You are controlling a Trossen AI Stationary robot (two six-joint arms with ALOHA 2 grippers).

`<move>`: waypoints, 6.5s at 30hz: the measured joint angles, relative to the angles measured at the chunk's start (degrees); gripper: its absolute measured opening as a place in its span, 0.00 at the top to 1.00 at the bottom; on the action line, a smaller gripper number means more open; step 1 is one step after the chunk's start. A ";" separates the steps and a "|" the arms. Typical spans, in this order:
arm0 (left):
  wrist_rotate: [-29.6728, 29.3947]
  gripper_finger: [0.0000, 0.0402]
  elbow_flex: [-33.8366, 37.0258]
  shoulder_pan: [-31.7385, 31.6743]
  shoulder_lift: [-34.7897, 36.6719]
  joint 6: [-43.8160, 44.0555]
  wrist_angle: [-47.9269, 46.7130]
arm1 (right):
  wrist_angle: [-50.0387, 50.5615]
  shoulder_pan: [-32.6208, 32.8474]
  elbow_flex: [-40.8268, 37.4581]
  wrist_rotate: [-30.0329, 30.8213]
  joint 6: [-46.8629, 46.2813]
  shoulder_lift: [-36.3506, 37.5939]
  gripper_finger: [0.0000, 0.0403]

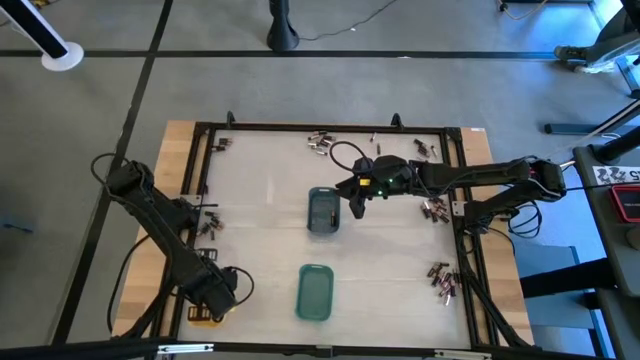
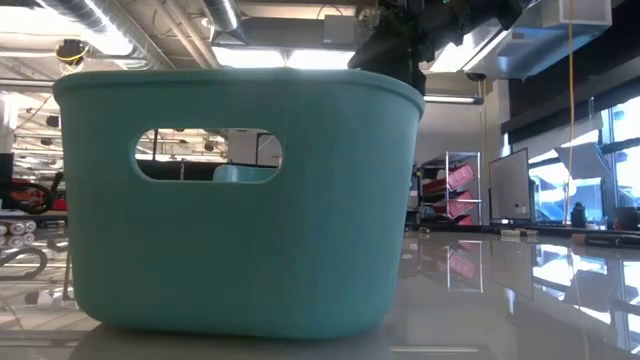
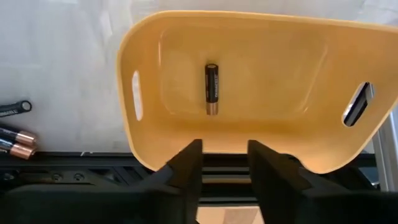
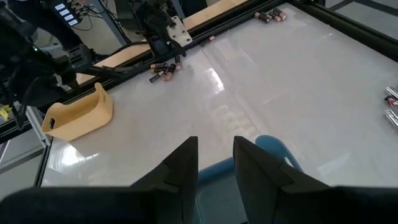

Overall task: Sort batteries
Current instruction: Put the large black battery into the blue bin, then put the silver battery into the green bin

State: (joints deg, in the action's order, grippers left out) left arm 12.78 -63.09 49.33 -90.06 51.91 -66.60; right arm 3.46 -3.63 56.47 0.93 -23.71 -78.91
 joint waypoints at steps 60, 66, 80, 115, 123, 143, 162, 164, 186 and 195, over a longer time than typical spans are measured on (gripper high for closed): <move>-28.82 0.54 13.64 -54.13 30.08 -30.10 52.19 | 61.19 -20.82 -13.45 -3.48 -7.41 0.28 0.37; -28.82 0.54 13.64 -56.38 30.08 -29.72 52.19 | 57.06 -20.82 -17.58 -5.67 -7.57 0.28 0.41; -23.20 0.54 13.64 -59.27 30.05 -32.14 50.99 | 53.01 -20.73 -18.43 -9.63 -13.53 0.28 0.52; -20.03 0.54 13.64 -63.44 40.60 -29.73 48.90 | 39.56 -17.14 -10.20 -16.10 -15.03 0.10 0.91; -22.24 0.54 13.64 -63.42 40.68 -28.54 47.82 | 20.78 -10.38 0.16 -15.49 -18.14 -1.19 0.91; -26.11 0.54 14.23 -78.01 37.36 -16.68 19.37 | 25.97 -7.71 24.51 -15.44 -9.53 -30.82 0.88; -26.08 0.54 18.67 -78.26 36.76 -14.79 22.07 | 26.64 -7.60 24.59 -14.93 -8.81 -30.91 0.76; -26.11 0.54 18.67 -78.26 36.76 -14.79 23.02 | 26.64 -7.60 24.59 -14.94 -8.81 -30.91 0.74; -6.97 0.54 18.67 -72.05 35.54 -32.54 24.13 | 37.56 -9.12 29.27 -13.63 2.30 -21.55 0.68; -6.99 0.54 18.67 -70.61 32.32 -30.94 27.87 | 70.71 -13.79 27.78 1.89 1.00 -15.42 0.68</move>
State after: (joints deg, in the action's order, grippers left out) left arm 5.80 -44.42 -21.28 -57.74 20.97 -38.73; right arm 74.18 -17.42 84.25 2.82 -22.71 -94.34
